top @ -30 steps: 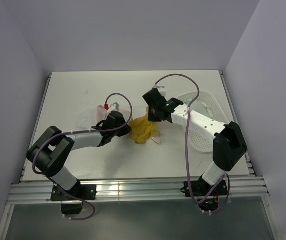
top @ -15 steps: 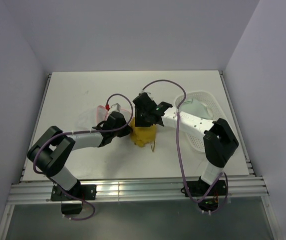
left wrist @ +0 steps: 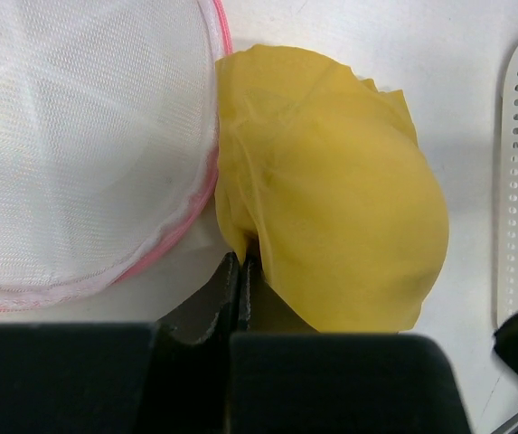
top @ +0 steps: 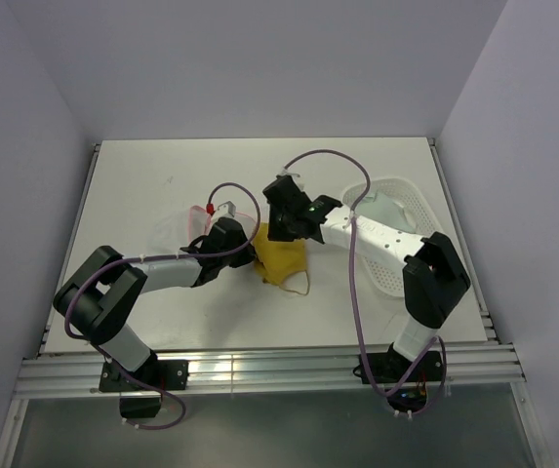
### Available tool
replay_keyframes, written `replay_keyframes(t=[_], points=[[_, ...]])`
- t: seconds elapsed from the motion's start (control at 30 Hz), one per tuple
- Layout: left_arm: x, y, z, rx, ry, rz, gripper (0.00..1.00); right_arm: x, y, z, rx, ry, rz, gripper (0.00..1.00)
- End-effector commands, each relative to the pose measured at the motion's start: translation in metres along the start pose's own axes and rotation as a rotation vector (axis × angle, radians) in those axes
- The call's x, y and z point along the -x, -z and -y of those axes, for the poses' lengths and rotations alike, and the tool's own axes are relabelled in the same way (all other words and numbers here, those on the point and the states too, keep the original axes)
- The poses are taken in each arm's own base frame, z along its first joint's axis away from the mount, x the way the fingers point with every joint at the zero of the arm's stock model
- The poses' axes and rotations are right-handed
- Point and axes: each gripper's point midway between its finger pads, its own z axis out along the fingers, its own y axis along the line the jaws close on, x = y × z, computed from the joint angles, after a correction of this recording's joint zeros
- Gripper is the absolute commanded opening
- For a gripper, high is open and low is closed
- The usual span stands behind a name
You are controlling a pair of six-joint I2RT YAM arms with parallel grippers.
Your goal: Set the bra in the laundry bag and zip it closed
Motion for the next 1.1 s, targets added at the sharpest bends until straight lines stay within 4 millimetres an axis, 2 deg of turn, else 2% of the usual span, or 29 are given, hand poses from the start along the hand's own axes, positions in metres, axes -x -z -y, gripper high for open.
replay_keyframes(t=[0.0,0.13,0.23,0.47,0.77,0.8,0.83,0.9,0.93,1.03,1.07], points=[[0.012,0.004,0.018,-0.053,-0.002,0.036,0.01,0.031,0.005,0.014,-0.043,-0.039,0.091,0.12],[0.011,0.004,0.017,-0.05,-0.002,0.034,0.01,0.023,-0.014,0.023,-0.076,-0.041,0.066,0.03],[0.013,0.005,0.018,-0.051,-0.002,0.038,0.01,0.012,-0.028,0.029,-0.093,-0.049,0.043,0.0],[0.013,0.005,0.018,-0.05,-0.001,0.039,0.01,-0.021,-0.058,0.037,-0.089,-0.065,-0.042,0.0],[0.01,0.004,0.029,-0.071,-0.008,0.029,0.01,-0.053,-0.078,0.051,-0.102,-0.084,-0.102,0.0],[0.01,0.005,0.03,-0.074,-0.009,0.028,0.03,-0.053,-0.079,0.051,-0.103,-0.084,-0.101,0.0],[0.011,0.006,0.032,-0.08,-0.01,0.029,0.11,-0.053,-0.08,0.051,-0.104,-0.085,-0.1,0.0],[0.013,0.011,0.033,-0.081,-0.013,0.037,0.2,-0.053,-0.082,0.051,-0.104,-0.082,-0.1,0.0],[0.014,0.013,0.034,-0.083,-0.013,0.04,0.36,-0.054,-0.084,0.051,-0.104,-0.082,-0.102,0.0],[0.016,0.018,0.029,-0.063,-0.018,0.054,0.57,-0.052,-0.086,0.049,-0.102,-0.081,-0.102,0.0],[0.016,0.02,0.026,-0.054,-0.018,0.059,0.61,-0.05,-0.086,0.047,-0.098,-0.08,-0.098,0.0]])
